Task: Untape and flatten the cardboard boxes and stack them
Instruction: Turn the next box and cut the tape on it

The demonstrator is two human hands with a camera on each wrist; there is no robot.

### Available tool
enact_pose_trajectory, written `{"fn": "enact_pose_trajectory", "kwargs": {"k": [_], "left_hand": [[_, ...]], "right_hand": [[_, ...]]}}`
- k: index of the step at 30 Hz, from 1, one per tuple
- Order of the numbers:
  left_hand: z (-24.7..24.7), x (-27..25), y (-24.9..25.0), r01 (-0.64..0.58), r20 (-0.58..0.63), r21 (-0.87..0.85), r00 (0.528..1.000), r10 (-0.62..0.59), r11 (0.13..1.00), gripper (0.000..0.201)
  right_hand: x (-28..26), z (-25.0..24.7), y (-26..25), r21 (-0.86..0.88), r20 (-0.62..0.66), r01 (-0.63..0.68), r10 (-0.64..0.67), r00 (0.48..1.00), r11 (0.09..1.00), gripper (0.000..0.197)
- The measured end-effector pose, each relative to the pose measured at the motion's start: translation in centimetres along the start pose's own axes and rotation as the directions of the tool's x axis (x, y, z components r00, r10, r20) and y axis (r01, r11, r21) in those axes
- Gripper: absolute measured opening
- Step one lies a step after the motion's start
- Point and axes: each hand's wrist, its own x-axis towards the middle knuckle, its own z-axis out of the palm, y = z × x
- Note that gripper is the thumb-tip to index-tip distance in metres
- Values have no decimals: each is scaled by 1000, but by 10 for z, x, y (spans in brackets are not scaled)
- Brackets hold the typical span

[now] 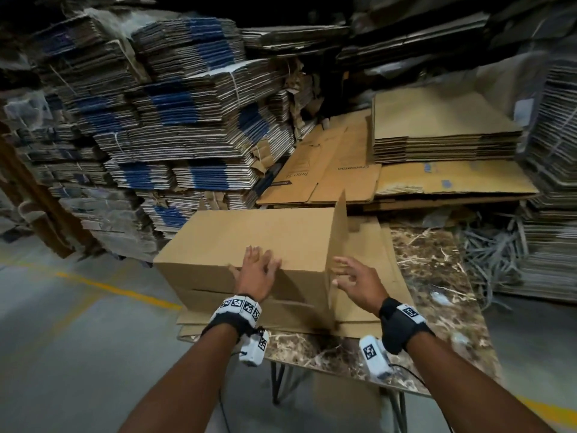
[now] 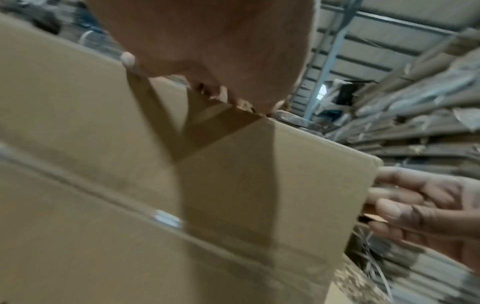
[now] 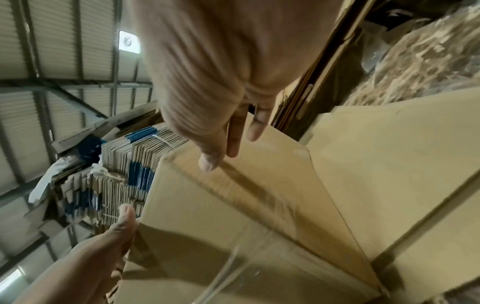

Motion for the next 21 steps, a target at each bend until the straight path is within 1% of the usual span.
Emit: {"fn": "enact_pose_trajectory", "kwargs": {"k": [1, 3, 4, 6, 7, 8, 9, 11, 15, 18, 21], "left_hand": [[-1, 1, 10, -46, 27, 65, 999, 45, 997, 57], [2, 4, 27, -162, 114, 149, 983, 146, 975, 70], [3, 7, 33, -215, 167, 158, 968, 189, 964, 84], [7, 11, 39, -313, 249, 196, 933, 261, 929, 113], [8, 13, 39, -353, 274, 228, 918, 288, 908, 121], [9, 14, 39, -382, 290, 260, 907, 305, 887, 125], [10, 16, 39, -395, 301, 285, 902, 310, 873, 126], [11, 17, 40, -390, 294, 310, 907, 303, 867, 123], [19, 22, 48, -325, 222, 305, 938, 265, 895, 118], [26, 32, 55, -275, 166, 299, 958, 233, 914, 117], [30, 41, 58, -257, 150, 301, 964, 220, 918, 117]], "right_hand": [[2, 0, 7, 36, 3, -7, 7, 1000, 999, 50], [5, -1, 25, 99, -46, -58, 63, 997, 993, 40], [5, 0, 34, 115, -65, -83, 91, 994, 990, 36], [5, 3, 54, 139, -63, -117, 126, 990, 983, 31], [5, 7, 63, 152, -51, -132, 141, 989, 980, 29], [4, 11, 70, 166, -37, -147, 155, 987, 975, 26], [3, 16, 76, 179, -26, -157, 164, 986, 971, 25], [4, 27, 82, 201, 2, -168, 171, 985, 965, 25], [11, 43, 82, 261, 79, -212, 198, 977, 942, 31], [24, 46, 83, 279, 75, -181, 166, 983, 943, 35], [38, 49, 89, 251, 66, -135, 122, 990, 959, 39]]}}
